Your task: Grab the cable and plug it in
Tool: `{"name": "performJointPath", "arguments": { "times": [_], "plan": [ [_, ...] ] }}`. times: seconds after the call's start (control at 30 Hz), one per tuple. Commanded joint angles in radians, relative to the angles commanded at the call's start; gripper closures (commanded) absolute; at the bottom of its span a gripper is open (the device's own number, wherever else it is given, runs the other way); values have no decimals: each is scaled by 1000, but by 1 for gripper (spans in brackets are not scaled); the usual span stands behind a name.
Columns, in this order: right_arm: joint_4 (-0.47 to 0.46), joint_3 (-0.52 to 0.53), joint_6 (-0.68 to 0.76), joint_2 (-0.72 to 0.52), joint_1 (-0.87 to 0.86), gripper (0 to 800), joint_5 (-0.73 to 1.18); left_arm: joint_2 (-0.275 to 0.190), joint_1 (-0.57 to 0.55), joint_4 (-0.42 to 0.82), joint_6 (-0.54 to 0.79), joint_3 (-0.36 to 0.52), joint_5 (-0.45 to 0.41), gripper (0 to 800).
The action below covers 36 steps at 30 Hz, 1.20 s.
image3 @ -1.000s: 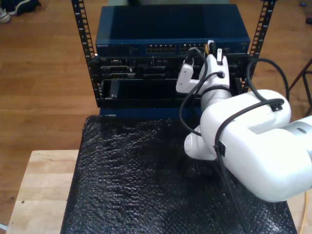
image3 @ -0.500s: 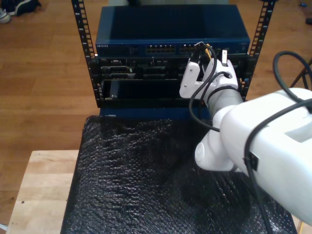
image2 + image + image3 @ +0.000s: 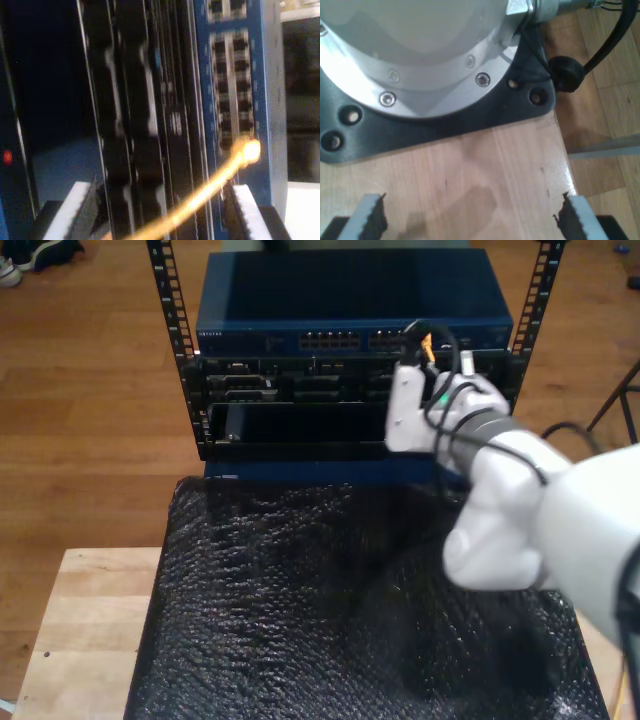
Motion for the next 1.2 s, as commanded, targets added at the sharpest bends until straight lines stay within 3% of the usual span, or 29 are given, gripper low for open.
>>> {"name": "performJointPath", "arguments": {
  "times": [0.33, 0.53, 0.8, 1.0, 1.2],
  "plan": [
    [-98, -64, -146, -87, -218, 118, 477, 0, 0, 0, 0, 0, 0, 0],
    [-110, -124, -301, -117, -370, 7, 743, 0, 0, 0, 0, 0, 0, 0],
    [-109, -181, -506, -190, -598, 1, 1143, 0, 0, 0, 0, 0, 0, 0],
    [-110, -63, -641, -353, -776, 1, 1369, 0, 0, 0, 0, 0, 0, 0],
    [-120, 104, -821, -546, -984, 1, 1461, 0, 0, 0, 0, 0, 0, 0]
  ]
}}
